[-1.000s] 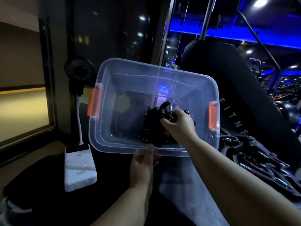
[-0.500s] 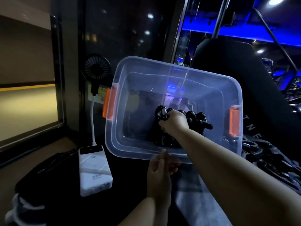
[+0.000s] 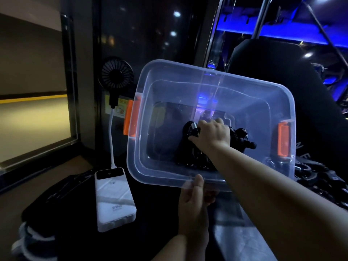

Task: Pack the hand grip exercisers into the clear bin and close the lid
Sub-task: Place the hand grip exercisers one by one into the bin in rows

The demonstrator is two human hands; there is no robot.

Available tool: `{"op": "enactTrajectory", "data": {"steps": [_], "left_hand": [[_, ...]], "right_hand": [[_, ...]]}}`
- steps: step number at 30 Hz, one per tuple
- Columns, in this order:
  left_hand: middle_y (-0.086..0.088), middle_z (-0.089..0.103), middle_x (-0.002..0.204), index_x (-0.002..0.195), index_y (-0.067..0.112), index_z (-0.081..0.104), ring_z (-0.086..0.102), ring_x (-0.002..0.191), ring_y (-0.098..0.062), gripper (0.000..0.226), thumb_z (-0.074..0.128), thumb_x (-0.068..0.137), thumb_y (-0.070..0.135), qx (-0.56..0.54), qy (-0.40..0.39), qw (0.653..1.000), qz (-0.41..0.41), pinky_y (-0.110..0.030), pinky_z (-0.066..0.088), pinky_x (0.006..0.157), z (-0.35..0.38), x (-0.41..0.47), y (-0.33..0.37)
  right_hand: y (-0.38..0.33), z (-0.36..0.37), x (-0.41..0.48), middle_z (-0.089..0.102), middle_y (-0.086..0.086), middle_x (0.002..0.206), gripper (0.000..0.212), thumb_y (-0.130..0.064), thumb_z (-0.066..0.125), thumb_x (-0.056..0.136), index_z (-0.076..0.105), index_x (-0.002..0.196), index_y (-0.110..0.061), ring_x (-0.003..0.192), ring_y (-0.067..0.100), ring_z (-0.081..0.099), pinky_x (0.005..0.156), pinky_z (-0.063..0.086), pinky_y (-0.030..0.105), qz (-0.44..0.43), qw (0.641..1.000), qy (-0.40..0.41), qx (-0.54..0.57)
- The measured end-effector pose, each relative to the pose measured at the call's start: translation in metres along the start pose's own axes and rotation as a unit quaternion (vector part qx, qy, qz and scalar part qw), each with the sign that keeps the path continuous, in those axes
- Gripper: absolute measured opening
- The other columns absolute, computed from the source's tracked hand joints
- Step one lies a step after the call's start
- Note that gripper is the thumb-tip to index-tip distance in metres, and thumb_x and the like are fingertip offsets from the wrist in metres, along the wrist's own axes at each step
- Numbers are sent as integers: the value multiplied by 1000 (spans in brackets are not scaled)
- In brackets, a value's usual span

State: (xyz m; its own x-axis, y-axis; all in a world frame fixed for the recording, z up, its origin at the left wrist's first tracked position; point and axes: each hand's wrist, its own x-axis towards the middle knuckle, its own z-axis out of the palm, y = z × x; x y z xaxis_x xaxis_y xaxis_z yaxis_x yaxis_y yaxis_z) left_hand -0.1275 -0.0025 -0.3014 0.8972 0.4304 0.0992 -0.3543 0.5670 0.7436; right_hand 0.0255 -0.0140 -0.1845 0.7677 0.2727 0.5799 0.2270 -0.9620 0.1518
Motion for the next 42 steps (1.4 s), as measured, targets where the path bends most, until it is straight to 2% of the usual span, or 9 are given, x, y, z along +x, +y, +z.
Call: {"op": "enactTrajectory", "data": {"steps": [4, 6, 9, 11, 15, 24, 29, 35, 42], "left_hand": [[-15, 71, 76, 92, 1, 60, 68, 71, -21, 55, 57, 75, 53, 11, -9, 1000, 2, -21, 51, 60, -1, 0, 2], [-15, 70, 75, 92, 0, 59, 68, 68, -19, 54, 56, 75, 51, 8, -8, 1000, 4, -20, 51, 59, 0, 0, 3], [-16, 70, 77, 92, 2, 59, 67, 68, -18, 45, 55, 82, 47, 12, -16, 1000, -3, -21, 50, 59, -1, 1, 2], [-16, 70, 78, 92, 4, 59, 67, 69, -18, 40, 54, 87, 44, 11, -21, 1000, -7, -20, 50, 60, -1, 0, 1], [-18, 71, 80, 93, 2, 58, 69, 70, -19, 51, 55, 77, 51, 9, -14, 1000, 2, -21, 50, 59, -1, 0, 2], [-16, 71, 80, 86, 10, 60, 68, 74, -24, 48, 59, 74, 57, 19, -3, 1000, 19, -23, 51, 63, -2, 0, 0], [-16, 71, 79, 89, 5, 58, 68, 74, -25, 47, 56, 79, 51, 35, -5, 999, 23, -24, 51, 62, -2, 1, 2], [-10, 72, 73, 90, 7, 58, 70, 71, -19, 35, 53, 88, 42, 44, -13, 999, 2, -23, 52, 60, -1, 3, 8], [-11, 74, 80, 89, 11, 58, 71, 77, -22, 28, 49, 96, 36, 95, 28, 995, 12, -23, 51, 58, 1, 4, 8]], "right_hand": [[0, 8, 0, 42, 3, 129, 54, -63, 63, 72, 57, 119, -36, 122, 28, 32, 102, 24, 46, -30, 999, 36, 1], [2, 12, 2, 36, -1, 140, 58, -59, 61, 77, 47, 131, -43, 132, 24, 26, 110, 16, 49, -46, 998, 2, 41], [4, 19, 5, 30, -5, 151, 62, -59, 58, 81, 38, 138, -47, 140, 20, 22, 113, 9, 53, -47, 995, -53, 74], [5, 23, 5, 32, -6, 151, 66, -63, 58, 79, 36, 139, -47, 140, 19, 26, 112, 10, 55, -52, 994, -61, 71], [5, 24, 7, 37, -8, 148, 71, -68, 58, 75, 35, 139, -47, 138, 18, 29, 110, 13, 58, -54, 995, -60, 64], [3, 25, 7, 36, -6, 148, 70, -68, 59, 75, 35, 138, -50, 138, 18, 30, 109, 14, 58, -33, 996, -59, 66], [7, 23, 4, 31, -3, 151, 68, -68, 55, 79, 31, 140, -49, 138, 21, 28, 108, 17, 57, -42, 995, -68, 61], [19, 8, -3, 27, -2, 151, 64, -75, 42, 80, 27, 138, -53, 140, 22, 20, 109, 17, 58, -15, 990, -66, 123], [58, -21, -42, 33, 2, 147, 63, -71, 44, 82, 46, 134, -36, 138, 25, 21, 108, 23, 47, 19, 979, -13, 202]]}}
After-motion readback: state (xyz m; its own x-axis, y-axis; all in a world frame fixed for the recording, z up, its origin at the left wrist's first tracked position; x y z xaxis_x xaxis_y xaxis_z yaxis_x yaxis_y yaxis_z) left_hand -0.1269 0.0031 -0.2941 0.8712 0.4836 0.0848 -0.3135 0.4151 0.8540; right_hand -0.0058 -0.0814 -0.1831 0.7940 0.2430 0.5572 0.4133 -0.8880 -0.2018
